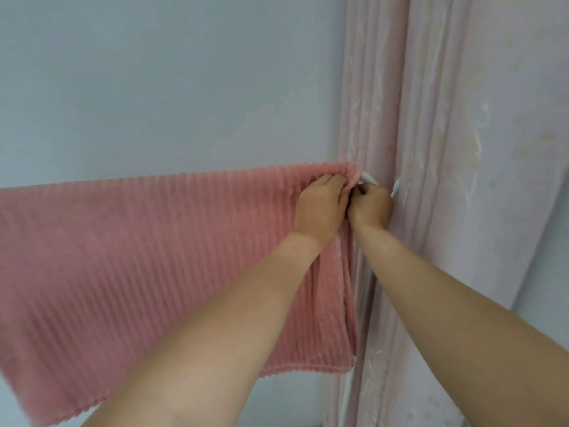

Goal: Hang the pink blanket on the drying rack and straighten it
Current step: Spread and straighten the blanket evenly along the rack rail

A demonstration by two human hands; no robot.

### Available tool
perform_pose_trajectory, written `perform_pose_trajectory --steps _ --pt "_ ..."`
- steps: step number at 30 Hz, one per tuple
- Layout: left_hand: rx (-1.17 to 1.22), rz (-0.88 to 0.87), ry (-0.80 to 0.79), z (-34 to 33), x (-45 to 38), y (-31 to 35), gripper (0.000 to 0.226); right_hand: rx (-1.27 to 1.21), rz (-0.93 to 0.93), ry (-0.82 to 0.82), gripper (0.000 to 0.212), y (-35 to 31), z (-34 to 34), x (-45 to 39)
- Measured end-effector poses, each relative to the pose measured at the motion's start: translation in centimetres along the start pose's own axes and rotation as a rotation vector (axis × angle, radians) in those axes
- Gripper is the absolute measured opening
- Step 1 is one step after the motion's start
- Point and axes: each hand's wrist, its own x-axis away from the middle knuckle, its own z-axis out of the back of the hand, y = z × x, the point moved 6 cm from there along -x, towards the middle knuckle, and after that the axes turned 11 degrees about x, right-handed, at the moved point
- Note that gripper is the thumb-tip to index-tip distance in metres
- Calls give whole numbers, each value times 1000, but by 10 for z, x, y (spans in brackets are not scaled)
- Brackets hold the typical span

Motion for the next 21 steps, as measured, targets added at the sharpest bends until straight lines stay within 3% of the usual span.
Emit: perform_pose_trajectory --steps 6,9,13,17,21 --pt "-30 50 -53 -7 -8 4 17 -3 -59 -93 25 6 3 -4" --pt "-86 18 24 9 -11 8 33 34 -75 -27 31 -4 14 -5" --pt "-250 -96 121 36 -32 8 14 25 -44 66 22 -28 23 -8" --pt "-457 167 -162 45 -48 -18 25 156 6 -19 47 -45 6 -13" --pt "-437 298 -410 55 -61 -42 42 258 6 -82 37 -59 3 -22"
